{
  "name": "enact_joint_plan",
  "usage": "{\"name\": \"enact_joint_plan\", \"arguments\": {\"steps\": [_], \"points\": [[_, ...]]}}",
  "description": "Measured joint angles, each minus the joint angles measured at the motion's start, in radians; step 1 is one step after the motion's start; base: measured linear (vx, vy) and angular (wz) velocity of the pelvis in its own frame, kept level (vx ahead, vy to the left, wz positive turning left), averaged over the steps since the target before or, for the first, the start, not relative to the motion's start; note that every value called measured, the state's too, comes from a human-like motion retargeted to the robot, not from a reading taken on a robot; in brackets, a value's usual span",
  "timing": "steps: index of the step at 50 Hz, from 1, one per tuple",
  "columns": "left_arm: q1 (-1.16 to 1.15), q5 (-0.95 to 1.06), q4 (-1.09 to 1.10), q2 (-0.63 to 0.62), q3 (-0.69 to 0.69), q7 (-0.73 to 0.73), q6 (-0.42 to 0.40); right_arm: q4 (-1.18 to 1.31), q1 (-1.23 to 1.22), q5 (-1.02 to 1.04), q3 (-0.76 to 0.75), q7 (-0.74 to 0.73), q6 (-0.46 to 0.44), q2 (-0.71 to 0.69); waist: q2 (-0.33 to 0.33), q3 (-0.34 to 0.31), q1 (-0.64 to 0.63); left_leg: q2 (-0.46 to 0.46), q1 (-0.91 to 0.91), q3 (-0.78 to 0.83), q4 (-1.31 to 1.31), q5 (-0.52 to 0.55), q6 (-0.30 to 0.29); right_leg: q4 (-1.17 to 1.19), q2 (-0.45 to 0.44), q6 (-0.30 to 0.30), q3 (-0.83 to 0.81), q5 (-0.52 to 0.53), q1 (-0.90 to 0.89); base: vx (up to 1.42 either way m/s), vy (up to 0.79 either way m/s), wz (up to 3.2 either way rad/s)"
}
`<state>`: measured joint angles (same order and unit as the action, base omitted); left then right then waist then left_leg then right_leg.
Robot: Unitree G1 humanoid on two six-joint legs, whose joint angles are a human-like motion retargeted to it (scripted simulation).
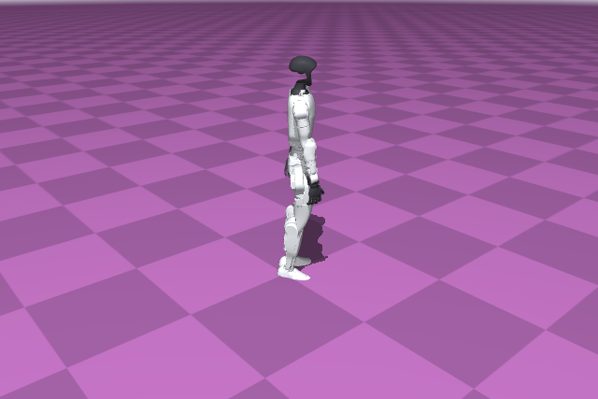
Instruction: Upper body actions
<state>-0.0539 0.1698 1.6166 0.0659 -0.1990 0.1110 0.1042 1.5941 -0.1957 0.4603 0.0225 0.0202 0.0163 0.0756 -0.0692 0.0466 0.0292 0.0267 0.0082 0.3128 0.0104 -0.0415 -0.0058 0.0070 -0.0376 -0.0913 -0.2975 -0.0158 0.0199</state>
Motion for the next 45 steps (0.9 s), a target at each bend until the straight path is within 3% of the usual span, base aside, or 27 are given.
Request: {"name": "enact_joint_plan", "arguments": {"steps": [5, 10, 17, 20, 23, 25, 30, 34, 40, 45], "points": [[0.006, -0.008, 0.033, 0.005, 0.034, -0.007, 0.012, -0.073, 0.011, -0.006, -0.021, 0.04, 0.008, -0.006, 0.031, -0.02, -0.028, 0.016, -0.002, 0.013, 0.024, -0.019, 0.018, -0.005, 0.019, 0.01, 0.016, 0.013, 0.006, -0.09, 0.12, -0.15], [0.006, -0.038, 0.083, 0.003, 0.077, -0.011, 0.079, -0.136, 0.029, 0.013, -0.036, 0.059, 0.016, 0.002, 0.048, -0.03, -0.037, 0.033, 0.022, 0.036, 0.013, -0.033, 0.035, 0.011, 0.033, 0.028, 0.041, 0.007, 0.01, -0.12, 0.13, -0.23], [0.049, -0.107, 0.083, -0.003, 0.245, -0.102, 0.136, -0.165, 0.154, 0.07, -0.099, 0.014, 0.012, 0.023, 0.06, -0.042, -0.016, 0.048, 0.045, 0.01, 0.014, -0.051, 0.064, 0.115, 0.057, 0.053, 0.02, -0.054, 0.007, -0.07, 0.12, 0.13], [0.116, -0.044, 0.083, -0.012, 0.244, -0.139, 0.123, -0.148, 0.238, 0.085, -0.117, -0.02, -0.002, 0.036, 0.057, -0.071, -0.019, 0.039, 0.078, 0.011, 0.016, -0.061, 0.072, 0.229, 0.056, 0.033, 0.016, -0.016, -0.011, -0.09, 0.14, -0.14], [0.234, 0.074, 0.083, -0.024, 0.168, -0.173, 0.106, -0.116, 0.318, 0.127, -0.114, -0.048, -0.032, 0.056, 0.02, -0.099, -0.024, -0.012, 0.095, 0.03, 0.021, -0.068, 0.071, 0.478, 0.068, 0.012, 0.023, 0.175, -0.122, -0.15, 0.09, -0.42], [0.329, 0.157, 0.083, -0.023, 0.106, -0.187, 0.068, -0.095, 0.367, 0.185, -0.103, -0.063, -0.064, 0.074, -0.006, -0.137, -0.004, -0.047, 0.115, 0.04, 0.025, -0.069, 0.07, 0.692, 0.091, -0.058, -0.01, 0.24, -0.216, -0.16, 0.1, -0.35], [0.589, 0.222, 0.069, 0.031, -0.001, -0.241, -0.012, -0.004, 0.456, 0.294, -0.095, -0.086, -0.13, 0.121, -0.025, -0.246, 0.132, -0.086, 0.147, 0.019, 0.055, -0.071, 0.085, 1.163, 0.213, -0.144, -0.114, 0.101, -0.433, -0.16, 0.1, 0.26], [0.713, 0.197, -0.013, 0.063, -0.002, -0.303, -0.05, 0.075, 0.514, 0.271, -0.131, -0.083, -0.197, 0.152, -0.028, -0.286, 0.23, -0.11, 0.144, -0.017, 0.08, -0.076, 0.096, 1.343, 0.199, -0.132, -0.099, 0.084, -0.64, -0.01, 0.05, 0.49], [0.789, 0.166, -0.09, 0.083, -0.005, -0.367, -0.095, 0.106, 0.552, 0.212, -0.174, -0.1, -0.221, 0.172, -0.022, -0.295, 0.286, -0.119, 0.149, -0.019, 0.099, -0.092, 0.102, 1.365, 0.192, -0.132, -0.111, 0.077, -0.824, 0.05, 0.0, 0.05], [0.759, 0.165, -0.092, 0.08, 0.004, -0.339, -0.102, 0.065, 0.511, 0.226, -0.182, -0.077, -0.186, 0.148, -0.025, -0.288, 0.287, -0.12, 0.151, -0.005, 0.102, -0.098, 0.102, 1.267, 0.18, -0.096, -0.124, 0.093, -0.789, 0.02, 0.0, -0.07]]}}
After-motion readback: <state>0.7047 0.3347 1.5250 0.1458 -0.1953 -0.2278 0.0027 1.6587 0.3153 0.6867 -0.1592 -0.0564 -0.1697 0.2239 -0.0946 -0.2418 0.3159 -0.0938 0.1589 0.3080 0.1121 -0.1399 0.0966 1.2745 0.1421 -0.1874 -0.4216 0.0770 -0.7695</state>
